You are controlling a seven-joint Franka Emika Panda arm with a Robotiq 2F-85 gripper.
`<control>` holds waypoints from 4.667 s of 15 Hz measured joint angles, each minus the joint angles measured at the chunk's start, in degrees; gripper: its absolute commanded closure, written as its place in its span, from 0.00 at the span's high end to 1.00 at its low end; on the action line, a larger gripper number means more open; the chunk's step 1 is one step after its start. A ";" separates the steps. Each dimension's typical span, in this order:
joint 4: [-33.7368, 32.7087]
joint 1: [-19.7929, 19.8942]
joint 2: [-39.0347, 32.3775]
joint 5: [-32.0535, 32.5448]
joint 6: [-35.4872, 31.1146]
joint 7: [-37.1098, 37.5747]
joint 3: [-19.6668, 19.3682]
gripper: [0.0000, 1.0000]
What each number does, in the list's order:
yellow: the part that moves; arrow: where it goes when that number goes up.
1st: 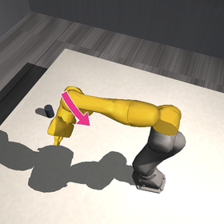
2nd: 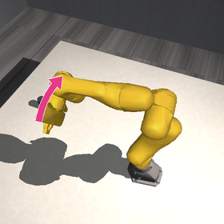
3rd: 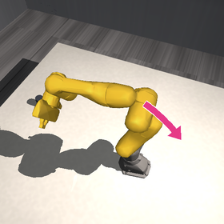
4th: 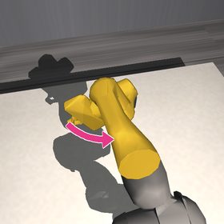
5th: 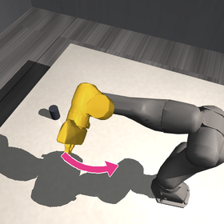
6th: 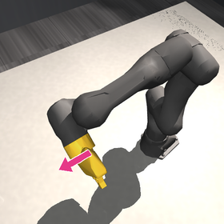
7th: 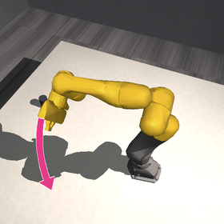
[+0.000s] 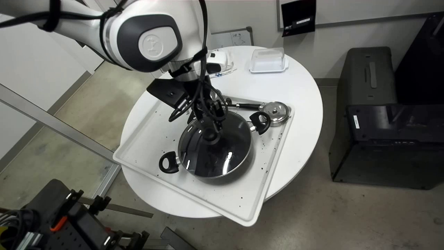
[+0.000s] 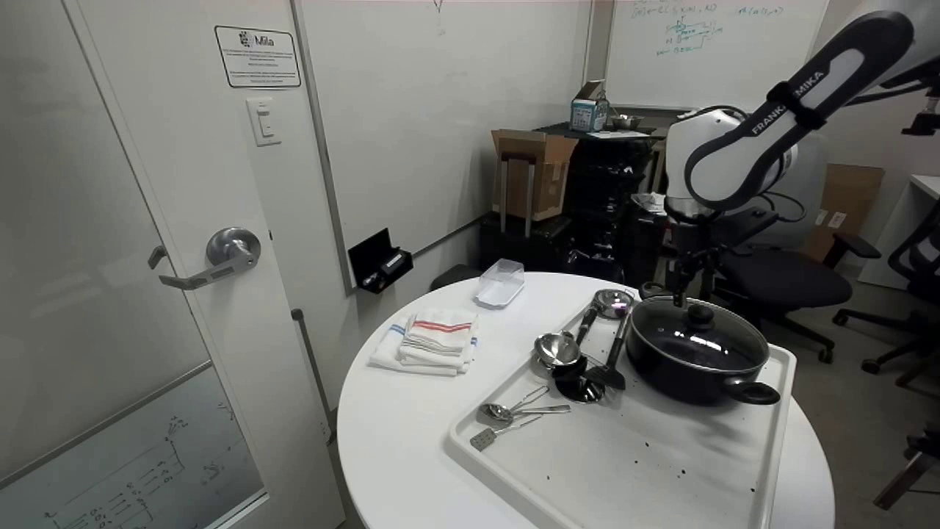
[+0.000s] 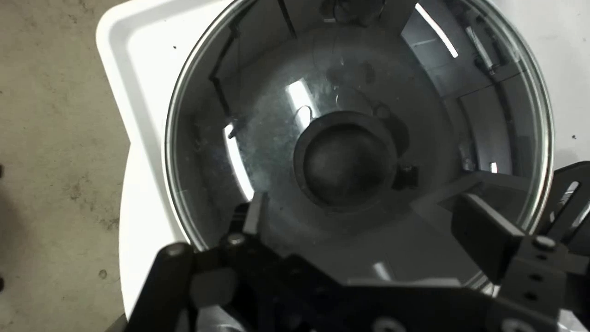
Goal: Remove the lid from the pot and put it on the table
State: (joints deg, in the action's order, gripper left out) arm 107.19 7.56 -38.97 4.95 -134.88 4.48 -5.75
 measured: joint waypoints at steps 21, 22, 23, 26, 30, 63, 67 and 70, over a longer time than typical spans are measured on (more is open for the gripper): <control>-0.19 0.41 -2.19 0.01 0.48 -1.95 -0.78 0.25; -0.19 0.41 -2.18 0.01 0.48 -1.95 -0.78 0.25; -0.18 0.41 -2.18 0.01 0.48 -1.97 -0.78 0.25; 0.08 0.41 -1.92 0.01 0.46 -2.11 -0.78 0.25; 1.54 0.36 -0.04 0.01 0.46 -2.45 -0.77 0.25; 22.46 -23.58 14.44 21.20 -0.55 8.49 6.88 0.25; 22.12 -24.71 12.18 21.19 -1.18 8.95 7.23 0.50; 22.11 -24.40 12.01 21.19 -1.18 8.95 7.22 0.25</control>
State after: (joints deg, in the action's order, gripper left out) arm 129.30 -16.84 -26.96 26.13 -136.06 13.43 1.47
